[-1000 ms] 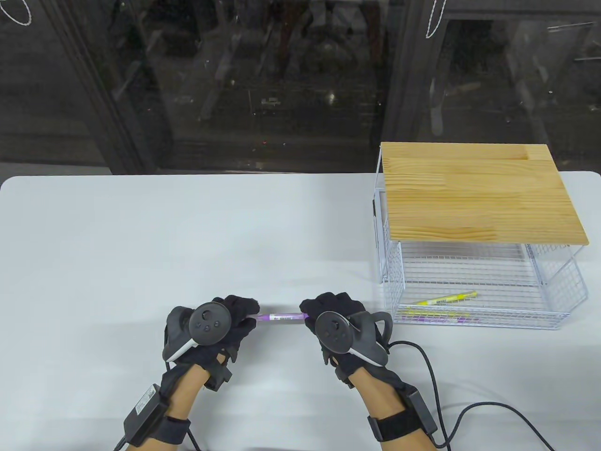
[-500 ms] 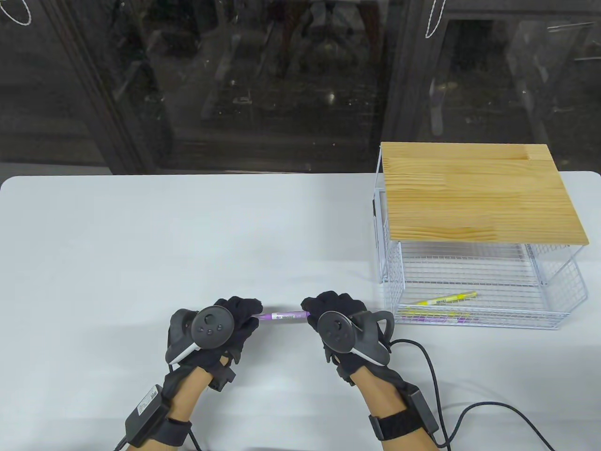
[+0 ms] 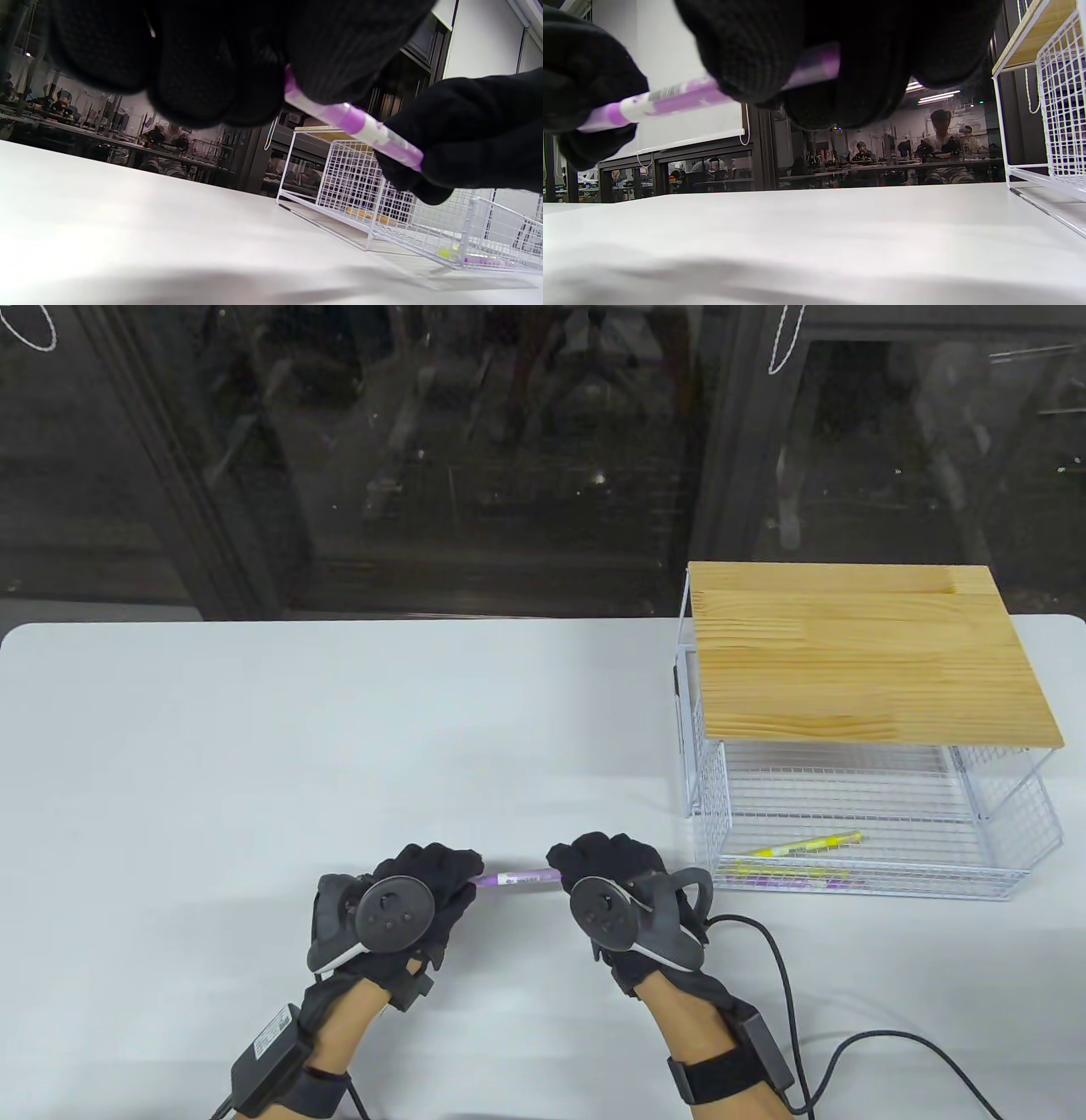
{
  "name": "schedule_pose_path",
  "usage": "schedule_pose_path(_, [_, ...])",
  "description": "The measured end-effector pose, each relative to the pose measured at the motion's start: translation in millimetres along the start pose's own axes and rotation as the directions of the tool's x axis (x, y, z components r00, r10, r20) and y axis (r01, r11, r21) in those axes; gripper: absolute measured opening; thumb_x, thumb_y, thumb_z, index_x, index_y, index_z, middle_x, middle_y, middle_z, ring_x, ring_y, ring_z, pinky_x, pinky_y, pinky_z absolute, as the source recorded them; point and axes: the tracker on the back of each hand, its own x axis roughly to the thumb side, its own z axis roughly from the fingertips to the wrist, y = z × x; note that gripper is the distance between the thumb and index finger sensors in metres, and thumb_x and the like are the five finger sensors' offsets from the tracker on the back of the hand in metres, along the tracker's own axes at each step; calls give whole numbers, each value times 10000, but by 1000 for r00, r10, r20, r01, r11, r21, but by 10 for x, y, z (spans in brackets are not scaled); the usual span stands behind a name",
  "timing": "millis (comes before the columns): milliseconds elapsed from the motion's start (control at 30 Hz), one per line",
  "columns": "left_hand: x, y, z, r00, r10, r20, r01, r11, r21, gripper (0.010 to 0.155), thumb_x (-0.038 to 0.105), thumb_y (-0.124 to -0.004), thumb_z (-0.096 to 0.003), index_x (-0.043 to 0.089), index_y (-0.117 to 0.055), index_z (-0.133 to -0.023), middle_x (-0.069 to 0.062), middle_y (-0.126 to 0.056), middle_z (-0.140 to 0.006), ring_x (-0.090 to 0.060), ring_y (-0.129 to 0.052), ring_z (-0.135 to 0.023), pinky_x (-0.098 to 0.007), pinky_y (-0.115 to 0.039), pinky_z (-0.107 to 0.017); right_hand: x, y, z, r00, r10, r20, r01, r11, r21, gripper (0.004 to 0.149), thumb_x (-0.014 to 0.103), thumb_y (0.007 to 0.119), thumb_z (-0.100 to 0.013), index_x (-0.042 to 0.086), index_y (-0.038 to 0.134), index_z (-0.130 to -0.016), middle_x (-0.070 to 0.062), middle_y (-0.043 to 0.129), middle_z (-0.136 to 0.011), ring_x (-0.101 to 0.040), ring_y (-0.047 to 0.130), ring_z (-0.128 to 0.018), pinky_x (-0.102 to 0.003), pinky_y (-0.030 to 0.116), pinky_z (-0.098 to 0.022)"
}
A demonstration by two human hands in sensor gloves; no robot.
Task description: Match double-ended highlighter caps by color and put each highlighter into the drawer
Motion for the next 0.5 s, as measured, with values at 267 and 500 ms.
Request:
schedule_pose_path(267, [16, 21, 9, 1000, -6, 10, 6, 1000, 24, 453, 325, -849, -382, 205, -882, -818, -56, -983, -712, -300, -997, -549, -583, -845, -463, 47, -31, 9, 999, 16, 38, -14, 998, -57, 424, 258, 849, -372, 324, 886, -789, 28, 939, -796, -261, 965, -595, -494, 760, -599])
schedule_pose_path(500, [8, 45, 17, 1000, -10, -4, 10, 1000, 25, 456, 331, -848, -384, 219, -879, -824, -44, -980, -715, -291, -992, -549, -571, -844, -466, 56, -62, 13, 998, 36, 52, -32, 996, -81, 425, 275, 848, -375, 343, 881, -794, 49, 939, -801, -243, 968, -595, -478, 768, -597])
